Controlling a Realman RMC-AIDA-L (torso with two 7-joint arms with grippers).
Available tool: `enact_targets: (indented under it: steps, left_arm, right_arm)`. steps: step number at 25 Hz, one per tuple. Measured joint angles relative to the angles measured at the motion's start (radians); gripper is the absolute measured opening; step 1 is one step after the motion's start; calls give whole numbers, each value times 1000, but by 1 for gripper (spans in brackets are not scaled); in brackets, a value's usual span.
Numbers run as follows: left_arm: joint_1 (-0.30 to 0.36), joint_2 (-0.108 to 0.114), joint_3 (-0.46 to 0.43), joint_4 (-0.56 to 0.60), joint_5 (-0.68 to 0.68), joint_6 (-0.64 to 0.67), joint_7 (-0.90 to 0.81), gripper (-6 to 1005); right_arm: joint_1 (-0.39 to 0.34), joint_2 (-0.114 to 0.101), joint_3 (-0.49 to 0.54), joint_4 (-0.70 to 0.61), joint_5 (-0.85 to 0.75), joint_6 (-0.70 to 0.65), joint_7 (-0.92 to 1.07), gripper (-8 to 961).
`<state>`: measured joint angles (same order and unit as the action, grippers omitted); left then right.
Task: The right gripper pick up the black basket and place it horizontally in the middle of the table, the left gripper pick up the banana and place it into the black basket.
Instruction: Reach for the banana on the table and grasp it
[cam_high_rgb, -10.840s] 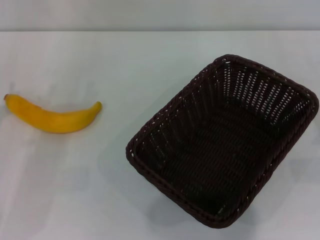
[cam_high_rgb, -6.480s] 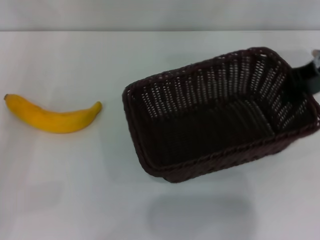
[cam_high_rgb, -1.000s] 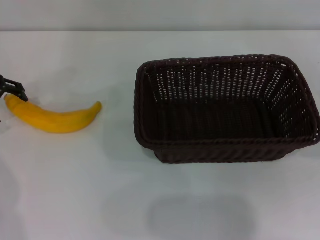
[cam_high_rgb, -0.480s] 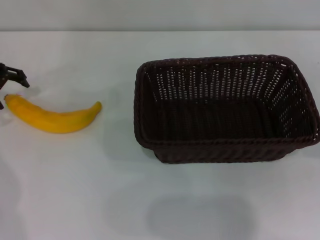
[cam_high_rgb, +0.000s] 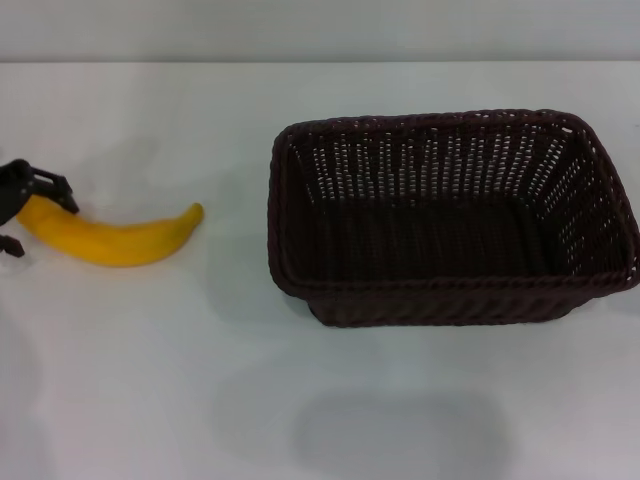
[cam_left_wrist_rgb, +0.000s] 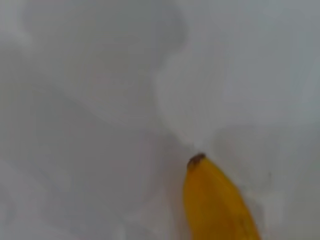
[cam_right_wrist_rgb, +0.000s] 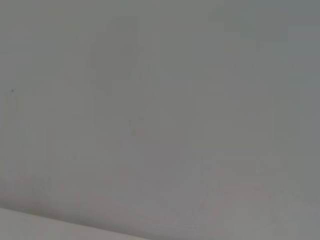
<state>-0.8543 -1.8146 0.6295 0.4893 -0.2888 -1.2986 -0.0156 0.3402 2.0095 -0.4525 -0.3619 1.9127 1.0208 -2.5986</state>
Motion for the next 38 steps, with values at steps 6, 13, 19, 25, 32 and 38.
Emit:
enact_targets:
  steps: [6, 13, 19, 25, 32, 38]
  left_arm:
    - [7, 0, -1, 0, 4, -30, 0, 818]
    - [1, 17, 1, 7, 5, -89, 7, 813]
    - [-4, 34, 1, 10, 39, -94, 1, 809]
    - [4, 33, 0, 4, 61, -72, 0, 805]
    - [14, 25, -7, 8, 22, 17, 20, 801]
    - [24, 31, -7, 35, -112, 14, 55, 797]
  right_arm:
    - [5, 0, 0, 0, 0, -18, 0, 705]
    - [6, 0, 0, 0, 0, -27, 0, 705]
    - [7, 0, 0, 4, 0, -27, 0, 705]
    - [8, 0, 0, 10, 0, -27, 0, 704]
    - [8, 0, 0, 14, 0, -27, 0, 704]
    - [8, 1, 0, 20, 0, -28, 0, 704]
